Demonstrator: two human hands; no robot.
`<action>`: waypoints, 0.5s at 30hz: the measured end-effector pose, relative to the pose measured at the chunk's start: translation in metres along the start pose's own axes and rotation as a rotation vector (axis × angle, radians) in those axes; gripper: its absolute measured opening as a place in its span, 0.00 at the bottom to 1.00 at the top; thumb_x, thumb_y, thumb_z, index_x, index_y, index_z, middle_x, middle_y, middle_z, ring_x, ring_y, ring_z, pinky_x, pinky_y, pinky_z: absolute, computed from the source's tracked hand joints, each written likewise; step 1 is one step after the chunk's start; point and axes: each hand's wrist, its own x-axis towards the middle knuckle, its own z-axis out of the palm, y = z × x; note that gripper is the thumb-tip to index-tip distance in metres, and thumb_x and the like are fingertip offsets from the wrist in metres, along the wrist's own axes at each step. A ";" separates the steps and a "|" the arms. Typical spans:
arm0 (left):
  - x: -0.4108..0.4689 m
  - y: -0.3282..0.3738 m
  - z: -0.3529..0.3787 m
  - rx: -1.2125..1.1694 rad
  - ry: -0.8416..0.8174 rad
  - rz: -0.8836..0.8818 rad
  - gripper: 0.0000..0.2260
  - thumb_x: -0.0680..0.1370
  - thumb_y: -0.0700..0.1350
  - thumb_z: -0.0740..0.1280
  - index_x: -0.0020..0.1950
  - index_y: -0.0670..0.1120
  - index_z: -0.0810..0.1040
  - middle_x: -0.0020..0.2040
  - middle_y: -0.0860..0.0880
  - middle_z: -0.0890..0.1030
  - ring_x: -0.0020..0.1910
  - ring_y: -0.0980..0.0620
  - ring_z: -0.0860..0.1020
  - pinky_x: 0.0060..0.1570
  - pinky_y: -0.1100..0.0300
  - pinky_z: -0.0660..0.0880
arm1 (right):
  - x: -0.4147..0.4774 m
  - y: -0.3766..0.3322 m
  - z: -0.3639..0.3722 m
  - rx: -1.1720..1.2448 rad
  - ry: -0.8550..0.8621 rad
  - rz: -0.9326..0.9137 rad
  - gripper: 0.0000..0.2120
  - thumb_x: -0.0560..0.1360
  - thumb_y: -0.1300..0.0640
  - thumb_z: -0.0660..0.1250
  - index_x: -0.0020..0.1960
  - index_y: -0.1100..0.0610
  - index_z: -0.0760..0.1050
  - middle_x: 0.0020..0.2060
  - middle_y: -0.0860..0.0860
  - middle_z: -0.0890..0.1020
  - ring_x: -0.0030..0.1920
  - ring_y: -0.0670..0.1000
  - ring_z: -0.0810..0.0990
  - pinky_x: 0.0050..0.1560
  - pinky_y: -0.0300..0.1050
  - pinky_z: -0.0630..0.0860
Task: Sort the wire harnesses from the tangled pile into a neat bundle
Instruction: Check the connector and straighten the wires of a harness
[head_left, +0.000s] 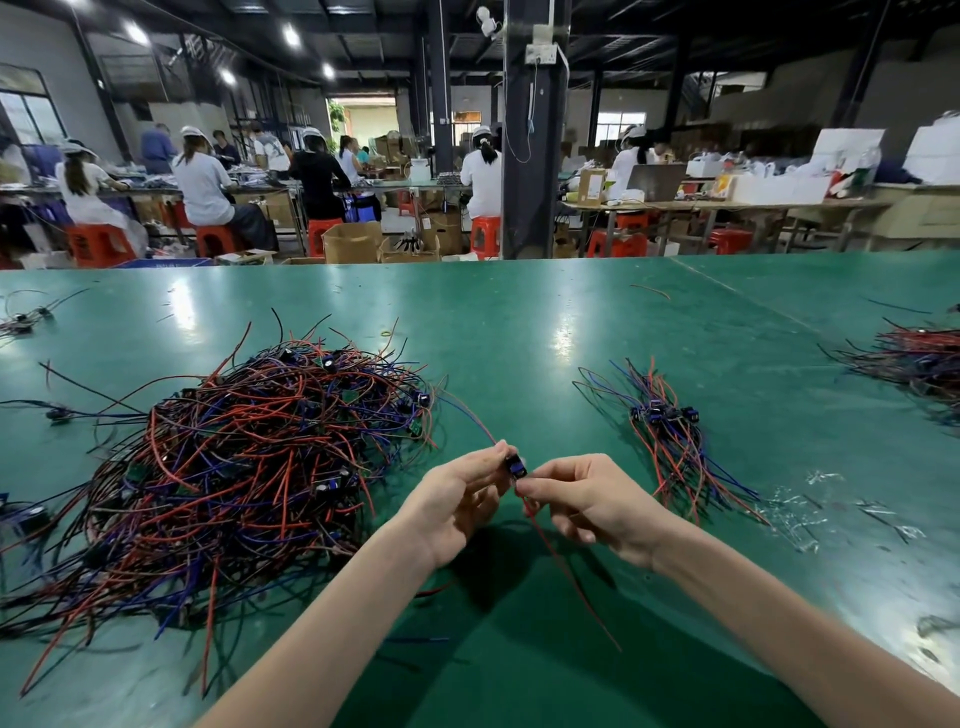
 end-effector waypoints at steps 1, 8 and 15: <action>0.001 -0.001 0.000 0.012 -0.003 0.007 0.04 0.75 0.41 0.68 0.41 0.43 0.81 0.33 0.49 0.83 0.24 0.60 0.77 0.23 0.73 0.71 | 0.000 0.000 0.001 0.005 0.008 -0.003 0.04 0.73 0.62 0.69 0.42 0.63 0.78 0.31 0.53 0.80 0.18 0.44 0.67 0.15 0.33 0.58; 0.004 -0.007 -0.001 0.092 -0.047 0.080 0.05 0.75 0.43 0.68 0.41 0.44 0.80 0.33 0.50 0.82 0.28 0.58 0.76 0.28 0.70 0.72 | -0.002 -0.001 0.006 0.059 0.025 0.000 0.02 0.74 0.65 0.68 0.43 0.63 0.76 0.30 0.53 0.79 0.18 0.44 0.67 0.15 0.32 0.56; 0.008 -0.009 0.000 0.160 -0.061 0.133 0.15 0.80 0.51 0.61 0.49 0.40 0.79 0.36 0.45 0.82 0.33 0.53 0.78 0.33 0.64 0.78 | 0.008 -0.023 -0.024 0.178 0.154 -0.061 0.06 0.73 0.68 0.67 0.37 0.64 0.76 0.28 0.54 0.79 0.17 0.43 0.66 0.16 0.31 0.57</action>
